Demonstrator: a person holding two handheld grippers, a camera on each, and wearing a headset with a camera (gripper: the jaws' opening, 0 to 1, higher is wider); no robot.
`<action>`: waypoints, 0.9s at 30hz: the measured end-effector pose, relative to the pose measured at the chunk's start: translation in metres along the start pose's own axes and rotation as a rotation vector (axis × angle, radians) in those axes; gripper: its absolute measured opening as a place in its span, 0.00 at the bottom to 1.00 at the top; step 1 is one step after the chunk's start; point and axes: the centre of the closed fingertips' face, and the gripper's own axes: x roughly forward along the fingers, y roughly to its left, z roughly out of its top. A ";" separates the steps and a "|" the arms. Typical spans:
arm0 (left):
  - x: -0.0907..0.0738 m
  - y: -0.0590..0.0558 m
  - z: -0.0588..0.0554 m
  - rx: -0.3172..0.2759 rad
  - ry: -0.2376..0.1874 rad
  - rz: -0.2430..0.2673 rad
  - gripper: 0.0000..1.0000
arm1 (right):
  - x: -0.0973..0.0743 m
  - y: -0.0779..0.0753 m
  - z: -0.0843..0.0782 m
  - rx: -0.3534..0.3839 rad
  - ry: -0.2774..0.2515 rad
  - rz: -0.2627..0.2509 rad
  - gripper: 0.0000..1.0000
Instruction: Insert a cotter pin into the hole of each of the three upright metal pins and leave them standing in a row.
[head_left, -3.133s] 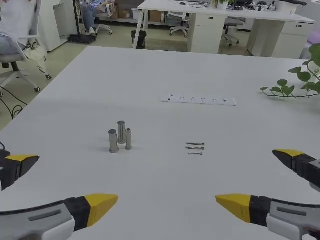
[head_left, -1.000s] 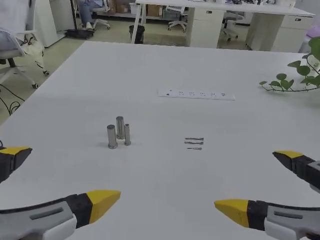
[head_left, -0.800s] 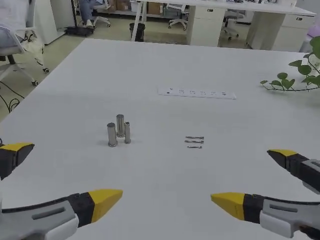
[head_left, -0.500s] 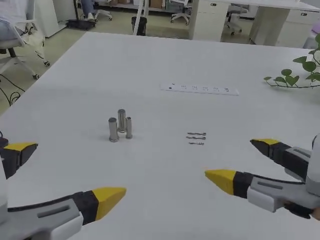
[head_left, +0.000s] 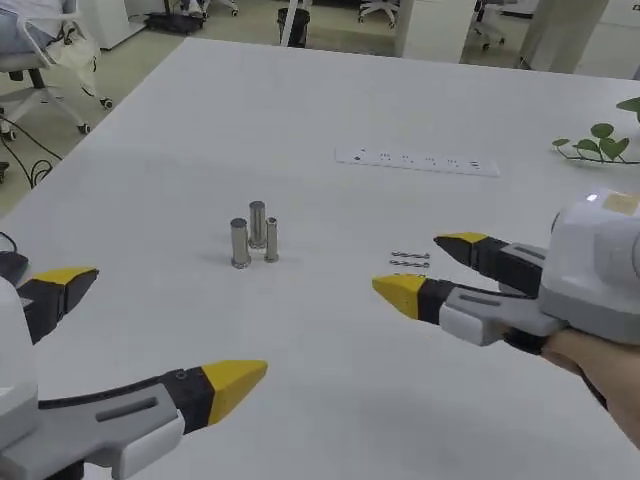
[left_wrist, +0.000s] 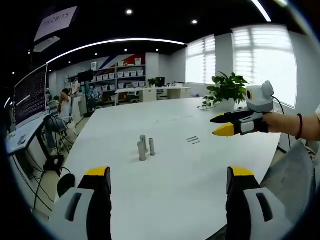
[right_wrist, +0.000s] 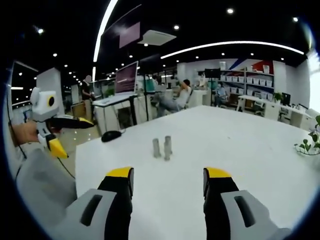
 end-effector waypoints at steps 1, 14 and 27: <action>0.001 0.001 0.000 0.001 0.002 -0.001 0.96 | 0.005 0.000 0.000 -0.006 -0.003 0.007 0.55; 0.011 0.005 -0.002 -0.006 -0.023 -0.011 0.94 | 0.058 -0.003 -0.002 -0.011 -0.001 0.078 0.47; 0.020 0.010 -0.005 -0.004 -0.042 -0.007 0.91 | 0.106 0.001 0.000 -0.011 -0.018 0.137 0.39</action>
